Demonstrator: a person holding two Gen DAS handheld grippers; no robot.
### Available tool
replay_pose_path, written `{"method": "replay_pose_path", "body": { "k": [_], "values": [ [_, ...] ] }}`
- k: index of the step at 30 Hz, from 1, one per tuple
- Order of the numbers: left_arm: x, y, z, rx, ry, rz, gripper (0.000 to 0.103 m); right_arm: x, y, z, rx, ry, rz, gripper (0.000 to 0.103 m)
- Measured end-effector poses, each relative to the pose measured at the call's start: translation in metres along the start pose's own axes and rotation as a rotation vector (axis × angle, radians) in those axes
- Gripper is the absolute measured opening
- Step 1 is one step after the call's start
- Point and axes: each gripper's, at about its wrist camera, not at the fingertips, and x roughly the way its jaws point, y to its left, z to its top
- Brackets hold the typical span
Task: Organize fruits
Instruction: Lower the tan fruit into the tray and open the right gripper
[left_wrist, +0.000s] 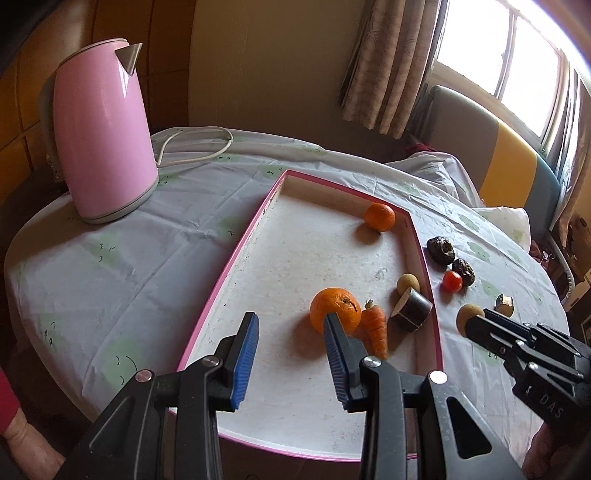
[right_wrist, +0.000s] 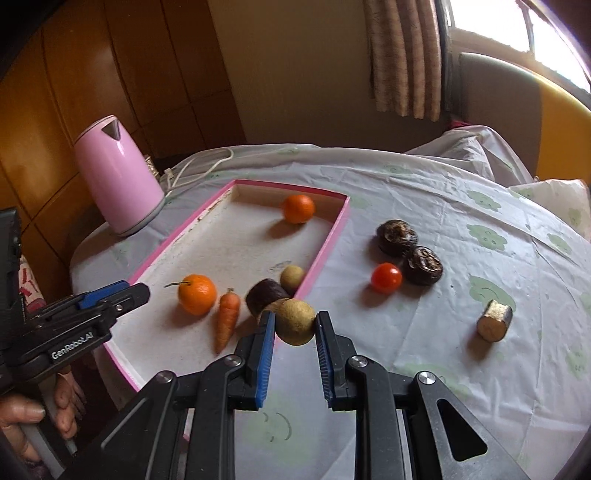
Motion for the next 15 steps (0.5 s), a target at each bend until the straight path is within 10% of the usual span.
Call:
{"method": "replay_pose_path", "body": {
  "k": [15],
  "values": [
    [-0.002, -0.002, -0.005, 0.013, 0.003, -0.013, 0.036, 0.024, 0.04, -0.008, -0.048, 0.059, 0.055, 0.024]
  ]
}}
